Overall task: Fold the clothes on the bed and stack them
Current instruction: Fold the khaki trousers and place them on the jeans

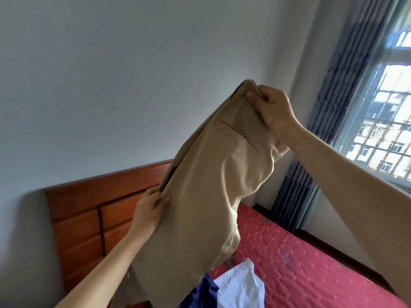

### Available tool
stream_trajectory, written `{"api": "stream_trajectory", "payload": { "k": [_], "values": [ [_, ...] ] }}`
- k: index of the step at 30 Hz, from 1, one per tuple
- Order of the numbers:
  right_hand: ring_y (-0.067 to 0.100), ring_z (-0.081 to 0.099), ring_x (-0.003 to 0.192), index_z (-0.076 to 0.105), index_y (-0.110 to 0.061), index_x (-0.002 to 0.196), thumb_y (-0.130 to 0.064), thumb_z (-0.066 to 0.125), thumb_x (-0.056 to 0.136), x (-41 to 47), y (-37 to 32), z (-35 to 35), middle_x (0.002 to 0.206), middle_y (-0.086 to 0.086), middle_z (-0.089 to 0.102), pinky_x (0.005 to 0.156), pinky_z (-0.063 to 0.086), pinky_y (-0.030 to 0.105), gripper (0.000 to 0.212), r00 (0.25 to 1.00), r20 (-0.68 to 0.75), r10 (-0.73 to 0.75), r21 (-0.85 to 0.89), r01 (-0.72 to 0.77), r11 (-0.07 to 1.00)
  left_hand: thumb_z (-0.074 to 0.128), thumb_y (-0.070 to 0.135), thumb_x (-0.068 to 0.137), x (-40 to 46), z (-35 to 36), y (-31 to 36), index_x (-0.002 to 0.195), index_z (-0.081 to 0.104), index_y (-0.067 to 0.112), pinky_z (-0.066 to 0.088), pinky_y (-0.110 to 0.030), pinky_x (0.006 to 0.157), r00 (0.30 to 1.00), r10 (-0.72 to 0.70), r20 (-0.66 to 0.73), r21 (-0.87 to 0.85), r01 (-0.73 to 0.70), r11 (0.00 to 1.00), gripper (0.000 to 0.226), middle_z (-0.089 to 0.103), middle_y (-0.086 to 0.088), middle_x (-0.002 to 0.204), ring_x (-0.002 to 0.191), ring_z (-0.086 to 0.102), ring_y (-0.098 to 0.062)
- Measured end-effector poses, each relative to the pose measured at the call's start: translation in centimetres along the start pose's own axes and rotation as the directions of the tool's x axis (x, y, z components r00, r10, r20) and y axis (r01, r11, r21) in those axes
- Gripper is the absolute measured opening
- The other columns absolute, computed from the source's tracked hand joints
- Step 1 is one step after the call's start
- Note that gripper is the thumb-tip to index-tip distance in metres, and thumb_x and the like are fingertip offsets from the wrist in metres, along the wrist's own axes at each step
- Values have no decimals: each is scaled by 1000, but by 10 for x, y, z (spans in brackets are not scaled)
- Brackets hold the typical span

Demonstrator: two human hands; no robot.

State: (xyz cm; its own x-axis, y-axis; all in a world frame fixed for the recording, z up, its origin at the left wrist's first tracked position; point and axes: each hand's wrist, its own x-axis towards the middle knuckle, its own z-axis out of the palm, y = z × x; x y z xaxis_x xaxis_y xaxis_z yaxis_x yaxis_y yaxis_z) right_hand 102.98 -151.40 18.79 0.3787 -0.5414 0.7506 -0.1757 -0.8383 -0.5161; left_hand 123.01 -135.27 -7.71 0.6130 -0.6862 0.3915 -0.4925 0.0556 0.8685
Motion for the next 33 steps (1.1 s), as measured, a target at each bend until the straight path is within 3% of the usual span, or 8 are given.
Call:
{"api": "stream_trajectory", "payload": {
  "k": [4,7,11,14,18,24,30,33],
  "values": [
    [16,47,68,57,3,82,-41,61,89,-35,-6,-16,78,27,56,64,42,35,45,1000,-14,2,-5,-2,1000,58,17,94,-30,6,11,85,73,19,48,-37,79,1000,29,10,55,-30,998,18,69,3,91,87,63,-18],
    [13,45,65,56,2,81,-43,60,89,-59,-15,-39,70,18,53,62,40,34,47,1000,-17,7,-53,-8,999,63,22,92,-70,2,17,76,71,13,50,-46,73,999,36,-28,39,-35,999,20,68,-1,75,75,63,-20],
    [13,40,59,55,0,75,-47,61,87,-105,-9,-78,62,5,44,60,35,30,49,995,-57,82,-52,-85,995,69,28,87,-130,-17,30,78,74,22,48,-32,68,992,126,-19,34,-125,992,12,69,11,75,71,63,-4],
    [10,39,55,53,-7,66,-48,61,87,-159,-1,-104,55,-6,43,56,34,26,46,980,-63,189,-60,-193,979,64,30,91,-175,-28,41,72,68,23,43,-36,62,988,126,87,131,-137,982,21,64,8,68,65,59,-11],
    [0,33,43,48,-23,48,-42,63,88,-239,3,-141,41,-16,38,44,28,15,47,945,-112,307,-57,-315,948,63,21,92,-244,-33,60,64,60,41,35,-12,56,964,150,218,95,-174,980,35,59,18,63,59,51,4],
    [12,33,54,47,0,64,-48,62,82,-343,26,-198,56,0,36,52,27,28,53,894,-70,443,-81,-447,891,69,41,82,-325,-21,56,84,74,22,49,-18,67,849,-7,528,-86,61,994,19,72,-3,81,74,65,-5],
    [16,53,60,64,-2,78,-47,64,80,-434,127,-208,67,1,62,60,47,35,45,665,-3,747,-226,-728,647,64,57,76,-366,77,-13,87,72,11,48,-33,71,710,-191,677,34,229,973,48,69,-13,84,77,61,-13],
    [18,51,57,59,-6,64,-40,64,83,-501,212,-191,63,0,60,62,48,40,39,500,-22,866,-304,-828,471,64,43,82,-391,162,-79,70,66,17,35,-33,63,636,-285,717,160,248,956,29,57,5,65,66,47,-6]
  ]
}}
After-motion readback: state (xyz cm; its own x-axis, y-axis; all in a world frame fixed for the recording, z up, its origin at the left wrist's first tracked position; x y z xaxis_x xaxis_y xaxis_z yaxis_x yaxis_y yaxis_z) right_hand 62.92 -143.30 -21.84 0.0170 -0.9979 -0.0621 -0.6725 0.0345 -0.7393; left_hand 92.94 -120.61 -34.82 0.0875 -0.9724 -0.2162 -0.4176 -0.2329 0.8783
